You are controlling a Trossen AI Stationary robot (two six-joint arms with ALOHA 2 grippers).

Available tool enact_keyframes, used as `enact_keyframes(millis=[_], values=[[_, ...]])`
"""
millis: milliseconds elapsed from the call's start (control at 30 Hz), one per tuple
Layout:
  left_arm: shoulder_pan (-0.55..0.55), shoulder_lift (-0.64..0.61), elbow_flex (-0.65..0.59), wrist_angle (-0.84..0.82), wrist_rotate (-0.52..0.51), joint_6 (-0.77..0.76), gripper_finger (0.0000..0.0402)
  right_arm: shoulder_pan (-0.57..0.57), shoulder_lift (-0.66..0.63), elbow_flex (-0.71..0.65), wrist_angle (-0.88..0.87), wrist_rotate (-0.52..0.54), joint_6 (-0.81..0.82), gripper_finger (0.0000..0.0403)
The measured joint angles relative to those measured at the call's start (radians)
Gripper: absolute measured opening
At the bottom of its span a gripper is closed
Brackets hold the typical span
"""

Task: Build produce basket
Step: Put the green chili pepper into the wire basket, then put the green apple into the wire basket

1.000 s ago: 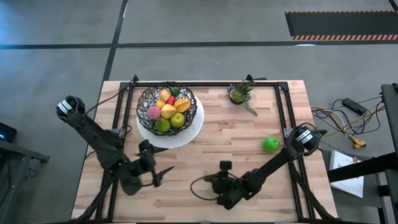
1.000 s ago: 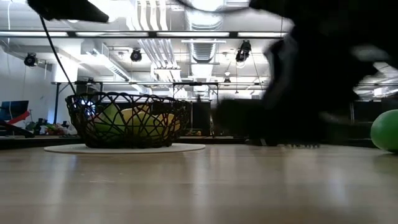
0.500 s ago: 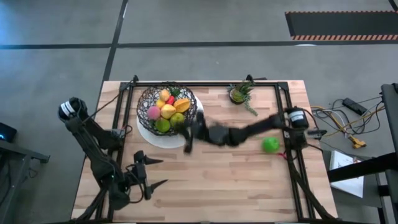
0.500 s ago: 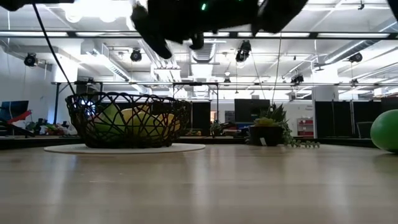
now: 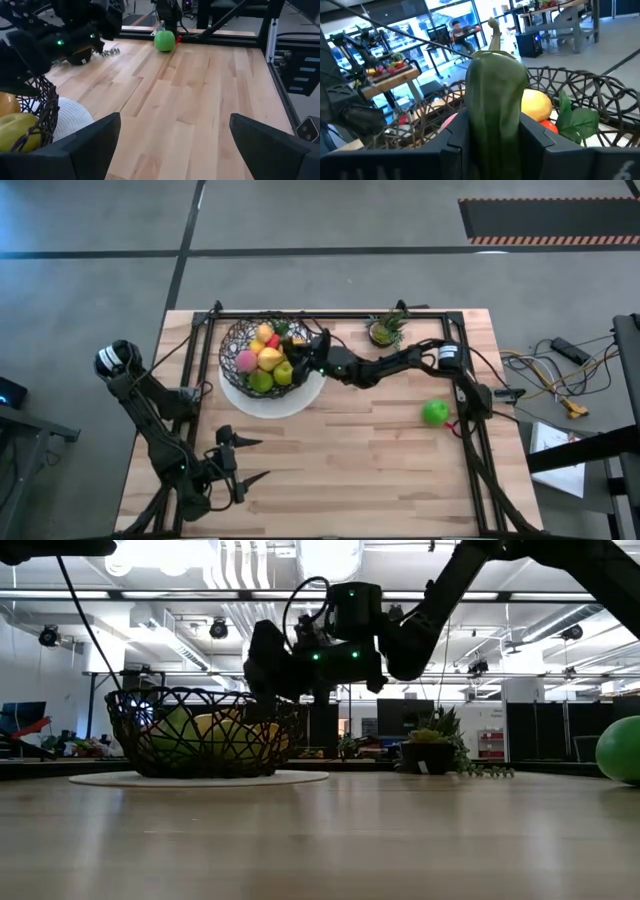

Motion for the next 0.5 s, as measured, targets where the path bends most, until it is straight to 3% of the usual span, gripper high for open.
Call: enact_keyframes(millis=[500], values=[[0.0,0.0,-0.001,-0.001,-0.017,0.003,0.0357,0.0,-0.057,0.001,-0.157,0.034,-0.165,0.0218]])
